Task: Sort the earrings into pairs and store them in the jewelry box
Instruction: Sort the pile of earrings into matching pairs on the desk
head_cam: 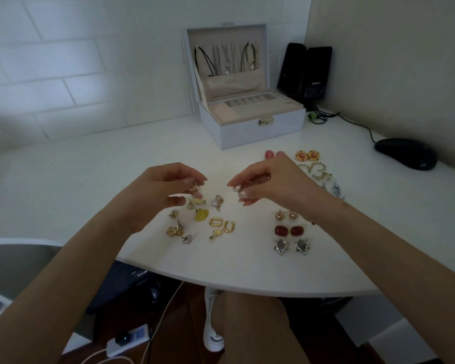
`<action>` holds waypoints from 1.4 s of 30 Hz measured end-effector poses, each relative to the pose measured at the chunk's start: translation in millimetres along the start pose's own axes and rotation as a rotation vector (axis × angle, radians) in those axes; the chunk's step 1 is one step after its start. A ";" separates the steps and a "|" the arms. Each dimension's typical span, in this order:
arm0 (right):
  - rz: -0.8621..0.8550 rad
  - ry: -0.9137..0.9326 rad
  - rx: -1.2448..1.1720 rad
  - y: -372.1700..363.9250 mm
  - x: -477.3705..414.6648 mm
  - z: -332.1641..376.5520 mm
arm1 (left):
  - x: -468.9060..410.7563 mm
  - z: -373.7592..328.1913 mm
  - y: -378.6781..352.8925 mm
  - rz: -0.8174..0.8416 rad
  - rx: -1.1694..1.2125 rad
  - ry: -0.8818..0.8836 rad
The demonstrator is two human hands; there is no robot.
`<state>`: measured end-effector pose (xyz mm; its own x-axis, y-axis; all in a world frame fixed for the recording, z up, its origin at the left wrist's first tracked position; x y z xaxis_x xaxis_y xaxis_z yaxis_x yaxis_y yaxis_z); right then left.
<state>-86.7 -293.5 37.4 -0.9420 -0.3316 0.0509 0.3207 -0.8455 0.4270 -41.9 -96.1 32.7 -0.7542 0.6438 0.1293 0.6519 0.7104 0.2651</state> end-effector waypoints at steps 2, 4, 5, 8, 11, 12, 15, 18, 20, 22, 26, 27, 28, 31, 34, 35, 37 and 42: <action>-0.008 0.011 -0.015 1.8 3.6 1.2 | -2.3 -1.8 -7.0 0.046 0.104 0.013; -0.028 0.026 0.012 3.2 5.9 2.6 | -4.2 -4.6 -14.4 0.085 0.207 0.023; -0.038 0.032 0.033 3.8 6.9 3.2 | -5.2 -6.6 -18.1 0.106 0.256 0.023; -0.050 0.059 0.063 5.6 11.6 5.8 | -8.2 -13.8 -28.6 0.161 0.344 0.003; -0.065 0.069 0.073 7.3 18.5 6.5 | -11.2 -19.5 -37.8 0.204 0.366 -0.019; -0.073 0.069 0.067 8.1 20.2 5.7 | -12.3 -20.8 -40.8 0.215 0.365 -0.021; -0.083 0.058 0.051 10.9 24.1 1.2 | -15.4 -22.3 -48.2 0.200 0.392 -0.023; -0.068 0.062 0.012 13.6 29.3 -1.0 | -16.9 -23.8 -53.5 0.140 0.342 -0.024; -0.056 0.066 -0.025 15.1 32.8 -1.8 | -17.2 -24.5 -55.4 0.074 0.256 -0.037; -0.043 0.070 -0.042 16.2 35.6 -1.9 | -18.2 -24.5 -57.6 0.031 0.241 -0.047; -0.022 0.085 -0.029 18.8 42.2 -1.4 | -21.0 -23.6 -62.3 0.018 0.292 -0.044; -0.029 0.087 -0.027 20.0 44.3 -1.4 | -21.4 -23.9 -63.4 0.020 0.306 -0.048; -0.040 0.089 -0.028 21.2 46.5 -1.3 | -21.3 -24.5 -65.0 0.026 0.313 -0.050; -0.076 0.093 -0.074 26.0 53.9 -2.7 | -20.3 -27.0 -69.4 0.055 0.279 -0.060; -0.099 0.083 -0.088 30.9 63.6 -5.5 | -19.7 -31.4 -76.8 0.102 0.245 -0.101; -0.101 0.075 -0.080 32.4 67.6 -6.4 | -19.8 -33.1 -79.9 0.111 0.217 -0.114; -0.099 0.067 -0.070 35.8 76.3 -7.8 | -20.2 -35.9 -86.6 0.114 0.096 -0.124; -0.126 0.027 0.005 48.7 97.6 -16.4 | -21.9 -43.1 -110.1 0.103 -0.083 -0.128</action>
<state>-161.4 -373.9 48.4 -0.9718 -0.2340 -0.0276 0.1994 -0.8790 0.4331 -100.5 -200.7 41.8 -0.6639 0.7468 0.0389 0.7128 0.6162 0.3349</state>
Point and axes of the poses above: each hand's wrist, its own x-axis away from the middle knuckle, its own y-axis out of the back of the hand, z = x × y, the point moved 3 cm from there along -x, towards the middle knuckle, and after that the axes turned 15 degrees about z, right-handed, at the moved point
